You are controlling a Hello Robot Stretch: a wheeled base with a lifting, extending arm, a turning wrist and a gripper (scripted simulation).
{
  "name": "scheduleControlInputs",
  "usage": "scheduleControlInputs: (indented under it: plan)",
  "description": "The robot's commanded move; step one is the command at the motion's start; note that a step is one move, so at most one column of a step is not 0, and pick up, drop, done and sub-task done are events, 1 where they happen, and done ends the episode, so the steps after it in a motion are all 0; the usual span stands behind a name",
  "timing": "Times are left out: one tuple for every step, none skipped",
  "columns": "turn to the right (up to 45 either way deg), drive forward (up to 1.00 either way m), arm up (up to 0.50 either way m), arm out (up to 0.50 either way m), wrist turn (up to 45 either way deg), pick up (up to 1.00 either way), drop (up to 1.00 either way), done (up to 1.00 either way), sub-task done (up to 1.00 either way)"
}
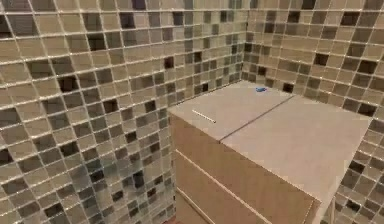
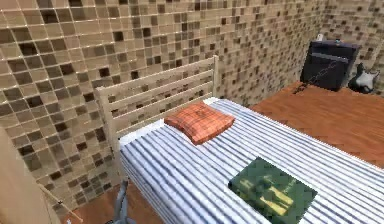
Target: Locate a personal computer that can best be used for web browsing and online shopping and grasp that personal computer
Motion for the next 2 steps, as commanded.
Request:
scheduleControlInputs:
  plan:
    - [-39.0,0.00,0.00,0.00,0.0,0.00,0.00,0.00,0.00]
    - [0.0,0.00,0.22,0.00,0.0,0.00,0.00,0.00,0.00]
